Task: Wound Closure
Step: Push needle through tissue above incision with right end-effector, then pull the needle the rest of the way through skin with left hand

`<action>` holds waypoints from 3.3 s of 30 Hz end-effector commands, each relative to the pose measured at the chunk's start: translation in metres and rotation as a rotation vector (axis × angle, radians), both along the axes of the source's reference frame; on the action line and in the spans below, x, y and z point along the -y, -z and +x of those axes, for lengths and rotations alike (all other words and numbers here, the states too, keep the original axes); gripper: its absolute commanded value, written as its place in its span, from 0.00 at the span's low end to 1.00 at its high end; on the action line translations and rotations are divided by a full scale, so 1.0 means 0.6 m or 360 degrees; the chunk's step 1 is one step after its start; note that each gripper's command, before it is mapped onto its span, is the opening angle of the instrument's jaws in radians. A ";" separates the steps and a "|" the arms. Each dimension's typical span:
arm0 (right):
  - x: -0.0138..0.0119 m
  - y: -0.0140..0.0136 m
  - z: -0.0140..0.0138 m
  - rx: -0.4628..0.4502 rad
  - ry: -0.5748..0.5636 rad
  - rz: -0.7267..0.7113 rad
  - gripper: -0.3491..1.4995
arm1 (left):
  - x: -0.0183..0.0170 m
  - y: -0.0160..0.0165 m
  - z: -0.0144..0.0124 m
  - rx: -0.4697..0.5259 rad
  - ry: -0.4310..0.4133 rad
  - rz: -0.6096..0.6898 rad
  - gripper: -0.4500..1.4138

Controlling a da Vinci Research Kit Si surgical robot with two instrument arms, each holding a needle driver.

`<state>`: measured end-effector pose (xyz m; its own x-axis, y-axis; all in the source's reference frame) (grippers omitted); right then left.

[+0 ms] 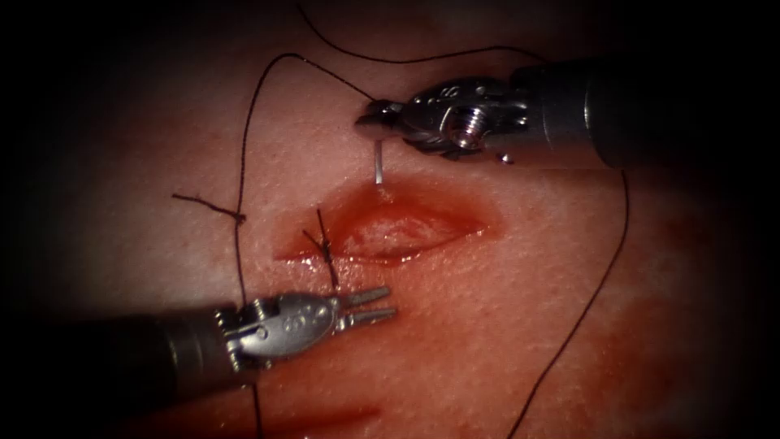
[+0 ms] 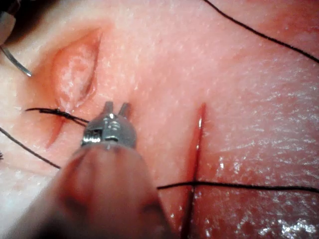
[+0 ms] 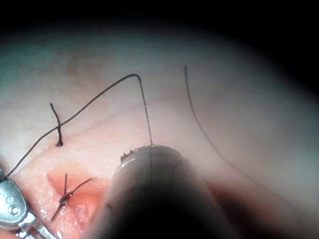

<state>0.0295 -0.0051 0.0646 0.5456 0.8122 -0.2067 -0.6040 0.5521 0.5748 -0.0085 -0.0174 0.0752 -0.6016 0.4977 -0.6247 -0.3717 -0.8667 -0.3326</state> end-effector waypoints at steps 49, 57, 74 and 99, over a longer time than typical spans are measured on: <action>0.0056 -0.0074 -0.0059 -0.1082 -0.0098 -0.0179 0.91 | -0.0025 0.0008 -0.0001 0.0026 0.0019 0.0009 0.37; 0.0058 -0.0069 -0.0094 -0.1067 -0.0174 -0.0225 0.90 | -0.0054 0.0029 -0.0002 0.0179 0.0027 -0.0378 0.46; 0.0087 -0.0074 -0.0132 -0.1093 -0.0302 -0.0329 0.87 | -0.0111 0.0003 -0.0035 0.0211 -0.0015 -0.0532 0.39; 0.0112 -0.0090 -0.0149 -0.1088 -0.0350 -0.0345 0.84 | -0.0168 -0.0002 -0.0079 0.0200 -0.0016 -0.0661 0.37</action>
<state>0.0198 -0.0120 0.0696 0.0694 0.7911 -0.6078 -0.2618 0.6023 0.7541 -0.0127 -0.0073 0.0749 -0.5117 0.1826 -0.8395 -0.3413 -0.9400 0.0035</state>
